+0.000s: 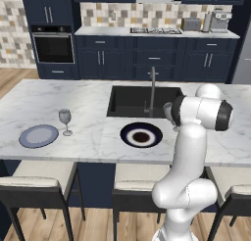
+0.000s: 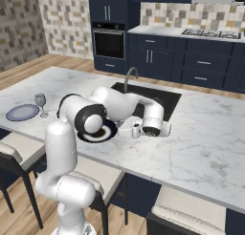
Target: Retrieve the wine glasses from the counter and place one next to each plate.
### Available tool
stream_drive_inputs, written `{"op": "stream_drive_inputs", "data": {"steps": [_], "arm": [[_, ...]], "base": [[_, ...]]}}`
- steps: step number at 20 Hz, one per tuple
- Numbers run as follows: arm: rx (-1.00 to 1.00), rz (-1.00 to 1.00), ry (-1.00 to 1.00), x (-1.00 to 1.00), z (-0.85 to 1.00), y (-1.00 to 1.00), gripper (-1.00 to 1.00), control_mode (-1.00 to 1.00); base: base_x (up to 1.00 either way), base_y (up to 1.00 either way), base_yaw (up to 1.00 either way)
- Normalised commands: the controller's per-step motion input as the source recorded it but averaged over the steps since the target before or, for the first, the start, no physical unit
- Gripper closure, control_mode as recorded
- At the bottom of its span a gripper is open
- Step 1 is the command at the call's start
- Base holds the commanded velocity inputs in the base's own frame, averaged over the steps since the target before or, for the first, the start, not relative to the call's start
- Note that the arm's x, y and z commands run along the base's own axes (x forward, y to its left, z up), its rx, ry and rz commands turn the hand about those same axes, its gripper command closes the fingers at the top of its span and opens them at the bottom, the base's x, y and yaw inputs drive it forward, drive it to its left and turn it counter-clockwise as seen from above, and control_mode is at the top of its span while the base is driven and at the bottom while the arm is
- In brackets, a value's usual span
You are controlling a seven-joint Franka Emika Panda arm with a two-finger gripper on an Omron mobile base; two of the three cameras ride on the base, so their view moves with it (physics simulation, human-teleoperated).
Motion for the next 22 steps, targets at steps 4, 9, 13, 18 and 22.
{"op": "stream_drive_inputs", "data": {"steps": [4,9,13,18,22], "arm": [[-0.07,0.06,0.0,0.03,-0.3,-0.11,1.0,-1.0],[-0.02,0.02,0.0,0.24,-0.21,0.0,1.0,-1.0],[0.0,0.0,0.0,0.42,-0.28,0.02,1.0,-1.0],[0.0,0.0,0.0,0.51,-0.25,0.04,1.0,-1.0],[0.0,0.0,0.0,0.47,-0.22,0.03,1.0,-1.0]], "base": [[0.0,0.0,0.0],[0.0,0.0,0.0],[0.0,0.0,0.0],[0.0,0.0,0.0],[0.0,0.0,0.0]]}}
